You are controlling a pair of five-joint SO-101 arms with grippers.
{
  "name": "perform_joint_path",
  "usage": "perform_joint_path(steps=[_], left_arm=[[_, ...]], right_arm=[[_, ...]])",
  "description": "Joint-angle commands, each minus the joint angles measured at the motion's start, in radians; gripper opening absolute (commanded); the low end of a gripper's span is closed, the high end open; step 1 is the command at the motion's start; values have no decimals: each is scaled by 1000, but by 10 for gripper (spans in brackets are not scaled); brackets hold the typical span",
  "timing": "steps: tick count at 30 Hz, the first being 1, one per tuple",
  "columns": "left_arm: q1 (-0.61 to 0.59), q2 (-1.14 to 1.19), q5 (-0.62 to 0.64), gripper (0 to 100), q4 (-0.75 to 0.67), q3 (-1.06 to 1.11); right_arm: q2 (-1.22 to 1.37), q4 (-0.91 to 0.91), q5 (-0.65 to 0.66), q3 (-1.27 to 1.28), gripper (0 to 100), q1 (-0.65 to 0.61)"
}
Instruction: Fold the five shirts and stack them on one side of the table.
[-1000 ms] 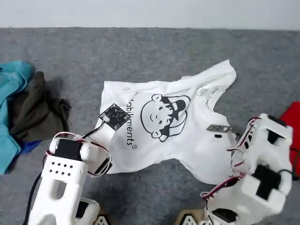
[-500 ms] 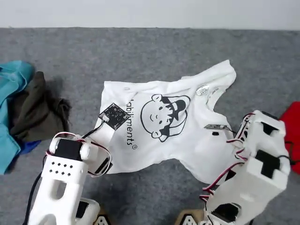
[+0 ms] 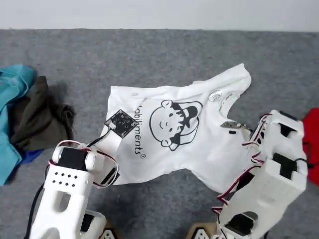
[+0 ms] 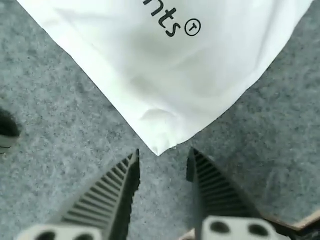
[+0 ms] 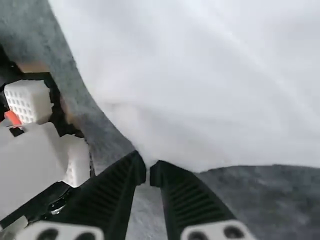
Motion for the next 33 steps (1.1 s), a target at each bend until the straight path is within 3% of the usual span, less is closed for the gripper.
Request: perform_joint_path(steps=[1,4,14,25,33], left_arm=[[-2,-8,12,148,-9,-13],[-2,-8,12,148,-9,-13],[-81,-8,6,149,-9,-13],[-101,-15,14,148,-14,-27],[-98,-8,178,152,-109,-117]], right_arm=[[-12,76,-9,-68,9,10],[-13,159,23,-120,9,42],[-48,163,103,-153,9,311],[-44,166,103,-104,12,390],[-42,163,98,74,49,389]])
